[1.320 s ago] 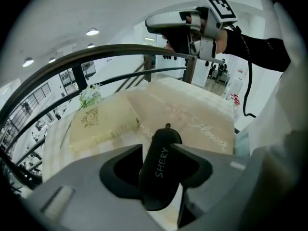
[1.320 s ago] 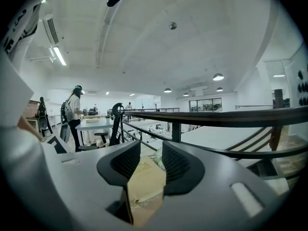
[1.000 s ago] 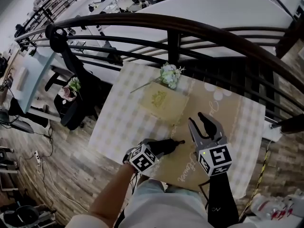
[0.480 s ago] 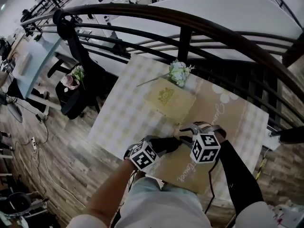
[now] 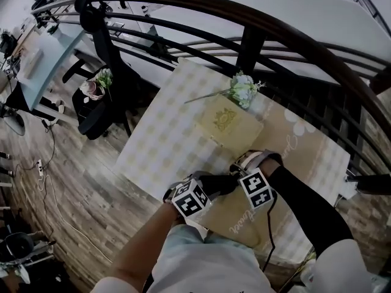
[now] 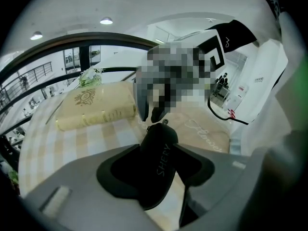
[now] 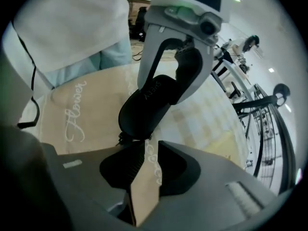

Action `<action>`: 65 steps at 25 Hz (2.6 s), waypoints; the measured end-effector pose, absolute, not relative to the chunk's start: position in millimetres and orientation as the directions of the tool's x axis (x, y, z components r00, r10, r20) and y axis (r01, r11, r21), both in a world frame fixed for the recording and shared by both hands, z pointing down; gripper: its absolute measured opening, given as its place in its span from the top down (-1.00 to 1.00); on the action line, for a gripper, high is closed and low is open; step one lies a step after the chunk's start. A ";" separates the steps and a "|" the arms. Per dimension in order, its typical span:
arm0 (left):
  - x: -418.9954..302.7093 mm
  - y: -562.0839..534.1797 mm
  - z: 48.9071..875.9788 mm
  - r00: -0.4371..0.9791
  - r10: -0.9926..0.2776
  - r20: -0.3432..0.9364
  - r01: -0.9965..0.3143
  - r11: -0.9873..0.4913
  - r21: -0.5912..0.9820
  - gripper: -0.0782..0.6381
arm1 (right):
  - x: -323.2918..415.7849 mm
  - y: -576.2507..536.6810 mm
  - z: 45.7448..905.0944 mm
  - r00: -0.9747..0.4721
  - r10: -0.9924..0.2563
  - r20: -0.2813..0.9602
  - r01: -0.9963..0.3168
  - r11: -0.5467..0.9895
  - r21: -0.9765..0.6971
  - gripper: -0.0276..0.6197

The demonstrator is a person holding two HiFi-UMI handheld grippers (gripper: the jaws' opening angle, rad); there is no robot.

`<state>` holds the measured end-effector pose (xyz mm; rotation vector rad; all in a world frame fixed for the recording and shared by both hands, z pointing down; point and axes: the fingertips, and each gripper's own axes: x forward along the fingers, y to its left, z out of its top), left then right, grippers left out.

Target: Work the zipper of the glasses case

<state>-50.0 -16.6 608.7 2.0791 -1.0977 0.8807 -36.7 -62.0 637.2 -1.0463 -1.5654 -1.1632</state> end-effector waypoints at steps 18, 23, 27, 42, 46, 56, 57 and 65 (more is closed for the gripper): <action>-49.1 -18.5 608.6 0.457 -0.443 0.772 -0.844 -0.490 0.219 0.17 | -33.1 -54.4 660.6 -0.084 0.115 0.990 0.964 -0.243 0.110 0.79; -48.5 -18.2 608.8 0.456 -0.447 0.770 -0.843 -0.494 0.212 0.17 | -31.7 -56.1 658.8 -0.112 0.131 0.985 0.976 -0.173 0.134 0.80; -47.5 -18.3 609.6 0.459 -0.440 0.772 -0.841 -0.496 0.217 0.17 | -29.9 -57.3 658.1 -0.121 0.127 0.984 0.980 -0.142 0.139 0.81; -49.5 -18.4 609.5 0.474 -0.413 0.778 -0.832 -0.500 0.241 0.17 | 2.8 -56.6 654.7 -0.149 0.106 0.983 0.989 0.025 0.147 0.82; -49.2 -19.5 609.2 0.473 -0.412 0.778 -0.831 -0.502 0.240 0.17 | 8.7 -52.4 654.0 -0.153 0.111 0.982 0.984 0.105 0.141 0.82; -49.3 -18.9 609.3 0.472 -0.408 0.782 -0.829 -0.507 0.236 0.17 | 13.3 -45.8 651.9 -0.190 0.114 0.975 0.923 0.360 0.138 0.82; -49.1 -19.1 609.7 0.472 -0.406 0.782 -0.828 -0.508 0.236 0.17 | 14.7 -43.4 652.0 -0.190 0.116 0.975 0.915 0.380 0.134 0.82; -49.7 -18.8 610.3 0.484 -0.390 0.783 -0.819 -0.517 0.248 0.17 | 17.3 -34.2 655.3 -0.221 0.109 0.969 0.823 0.554 0.125 0.82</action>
